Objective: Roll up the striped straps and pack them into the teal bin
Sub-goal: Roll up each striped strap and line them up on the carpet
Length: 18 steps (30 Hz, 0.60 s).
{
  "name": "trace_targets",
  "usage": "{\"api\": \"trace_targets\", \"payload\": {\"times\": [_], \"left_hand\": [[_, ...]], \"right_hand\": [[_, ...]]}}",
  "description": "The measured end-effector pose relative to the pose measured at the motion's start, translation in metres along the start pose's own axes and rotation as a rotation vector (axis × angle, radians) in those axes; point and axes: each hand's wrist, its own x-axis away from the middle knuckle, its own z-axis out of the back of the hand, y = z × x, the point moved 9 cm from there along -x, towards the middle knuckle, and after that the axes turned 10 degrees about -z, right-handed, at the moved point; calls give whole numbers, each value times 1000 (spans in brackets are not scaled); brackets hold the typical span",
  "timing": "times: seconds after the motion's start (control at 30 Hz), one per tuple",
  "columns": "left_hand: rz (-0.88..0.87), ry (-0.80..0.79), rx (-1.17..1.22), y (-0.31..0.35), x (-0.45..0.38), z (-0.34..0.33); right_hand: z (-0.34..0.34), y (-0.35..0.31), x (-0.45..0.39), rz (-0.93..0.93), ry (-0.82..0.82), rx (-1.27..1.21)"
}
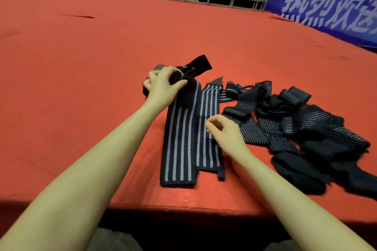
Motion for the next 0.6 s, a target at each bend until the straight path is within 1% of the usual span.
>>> {"api": "trace_targets", "payload": {"times": [0.1, 0.17, 0.27, 0.4, 0.6], "left_hand": [[45, -29, 21, -28, 5, -20], [49, -35, 24, -35, 8, -32], [23, -29, 13, -33, 10, -42], [13, -5, 34, -36, 11, -42], [4, 2, 63, -34, 15, -44]], "right_hand": [[-2, 40, -4, -99, 70, 341], [-6, 58, -4, -170, 82, 447], [-11, 64, -11, -185, 91, 449], [-16, 66, -18, -277, 55, 313], [-6, 65, -16, -229, 70, 271]]}}
